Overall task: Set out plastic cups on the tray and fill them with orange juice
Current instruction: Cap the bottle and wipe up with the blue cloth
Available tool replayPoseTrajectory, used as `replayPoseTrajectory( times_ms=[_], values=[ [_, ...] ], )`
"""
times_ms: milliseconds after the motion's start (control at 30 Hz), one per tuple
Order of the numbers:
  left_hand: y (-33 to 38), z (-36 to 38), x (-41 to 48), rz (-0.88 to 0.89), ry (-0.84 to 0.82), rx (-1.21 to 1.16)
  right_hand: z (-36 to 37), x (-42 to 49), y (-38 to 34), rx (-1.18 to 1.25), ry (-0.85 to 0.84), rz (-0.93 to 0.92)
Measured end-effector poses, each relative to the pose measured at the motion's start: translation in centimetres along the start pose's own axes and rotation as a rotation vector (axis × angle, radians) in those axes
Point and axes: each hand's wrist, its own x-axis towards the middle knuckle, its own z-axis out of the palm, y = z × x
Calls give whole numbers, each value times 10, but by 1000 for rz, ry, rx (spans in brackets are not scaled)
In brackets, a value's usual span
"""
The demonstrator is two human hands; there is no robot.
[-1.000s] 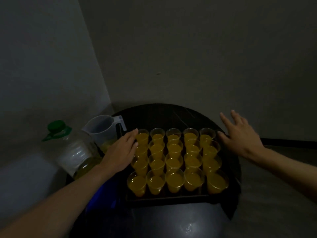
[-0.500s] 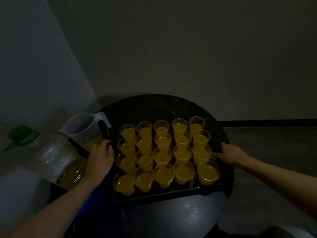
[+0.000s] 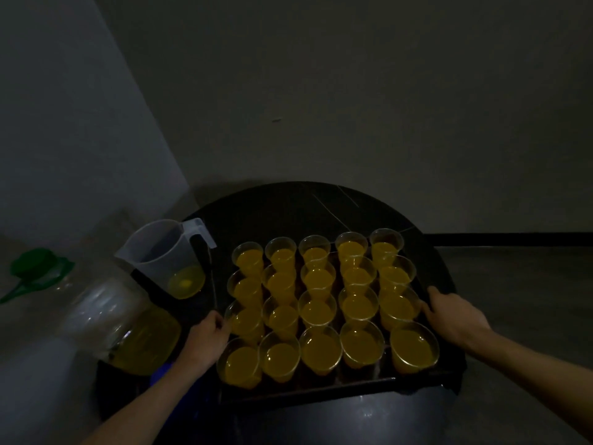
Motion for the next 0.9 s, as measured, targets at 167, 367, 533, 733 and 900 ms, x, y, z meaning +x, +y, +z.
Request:
replayPoseTrajectory(
  times_ms=[167, 367, 533, 733, 900],
  values=[
    [-1, -1, 2, 37, -20, -4, 2, -3, -3, -46, 66, -4],
    [-2, -2, 2, 46, -5, 55, -1, -3, -9, -49, 87, -4],
    [-6, -2, 2, 50, -35, 99, -1, -5, -11, -60, 112, 18],
    [-3, -1, -2, 41, -87, 151, -1, -2, -10, -54, 88, 29],
    [2, 0, -4, 84, -97, 243, 1, 0, -8, -28, 67, 5]
  ],
)
